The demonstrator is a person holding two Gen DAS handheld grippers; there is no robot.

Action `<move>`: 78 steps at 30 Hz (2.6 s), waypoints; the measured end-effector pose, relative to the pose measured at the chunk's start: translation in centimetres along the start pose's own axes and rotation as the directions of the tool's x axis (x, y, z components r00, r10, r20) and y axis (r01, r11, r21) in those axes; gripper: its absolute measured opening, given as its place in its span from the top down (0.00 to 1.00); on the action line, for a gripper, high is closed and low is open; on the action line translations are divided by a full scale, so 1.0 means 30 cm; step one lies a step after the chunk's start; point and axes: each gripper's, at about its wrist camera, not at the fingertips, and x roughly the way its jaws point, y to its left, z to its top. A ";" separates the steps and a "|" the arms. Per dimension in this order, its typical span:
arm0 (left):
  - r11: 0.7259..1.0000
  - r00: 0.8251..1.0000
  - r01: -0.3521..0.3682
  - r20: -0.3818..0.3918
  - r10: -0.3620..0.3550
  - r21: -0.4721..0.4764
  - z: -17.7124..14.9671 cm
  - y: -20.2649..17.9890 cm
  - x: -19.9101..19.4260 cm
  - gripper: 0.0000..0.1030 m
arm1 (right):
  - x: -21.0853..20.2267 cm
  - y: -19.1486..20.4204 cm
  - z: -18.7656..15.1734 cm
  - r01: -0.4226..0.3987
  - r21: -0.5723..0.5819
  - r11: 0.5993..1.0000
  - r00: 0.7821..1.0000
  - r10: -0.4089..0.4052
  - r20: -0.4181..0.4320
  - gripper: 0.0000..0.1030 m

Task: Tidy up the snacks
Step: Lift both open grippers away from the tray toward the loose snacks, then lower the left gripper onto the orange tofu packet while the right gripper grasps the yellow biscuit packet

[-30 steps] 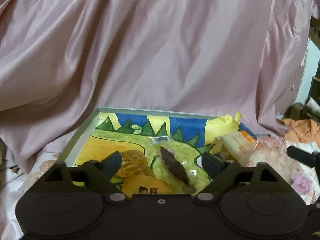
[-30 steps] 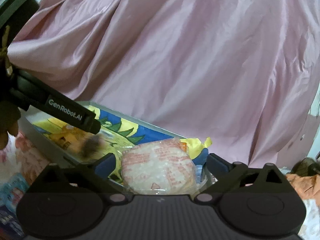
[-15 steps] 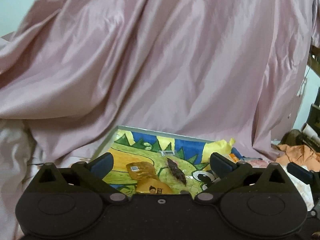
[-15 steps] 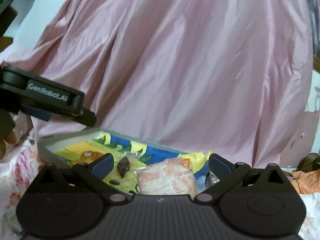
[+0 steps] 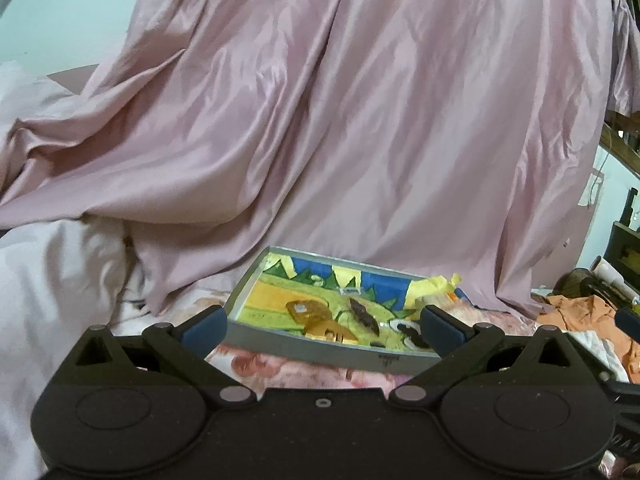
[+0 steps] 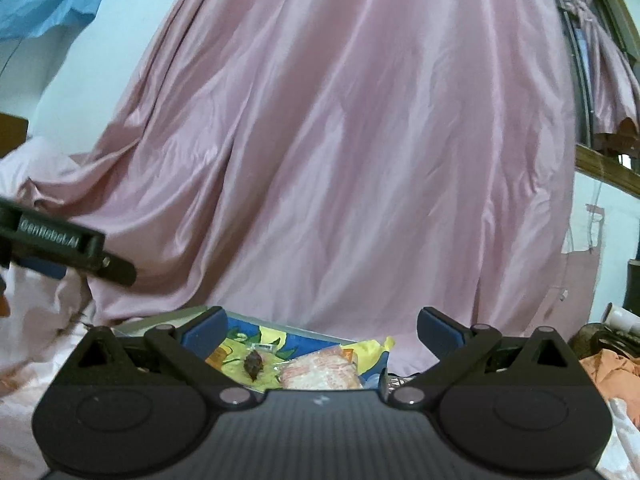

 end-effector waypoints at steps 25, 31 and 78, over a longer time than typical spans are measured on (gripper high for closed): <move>0.993 0.983 0.055 -0.179 -0.035 0.106 -0.358 -0.003 -0.238 0.01 | -0.345 -0.014 -0.101 -0.008 0.060 0.998 0.973 0.021 -0.231 0.00; 0.990 0.961 0.062 -0.275 -0.026 0.124 -0.415 0.047 -0.219 0.01 | -0.293 0.023 -0.142 0.013 -0.011 1.000 0.935 -0.016 -0.354 0.00; 0.952 0.898 0.221 -0.424 -0.114 0.211 -0.535 -0.046 0.224 0.01 | 0.202 0.017 -0.365 -0.145 -0.016 0.989 0.732 0.097 -0.675 0.00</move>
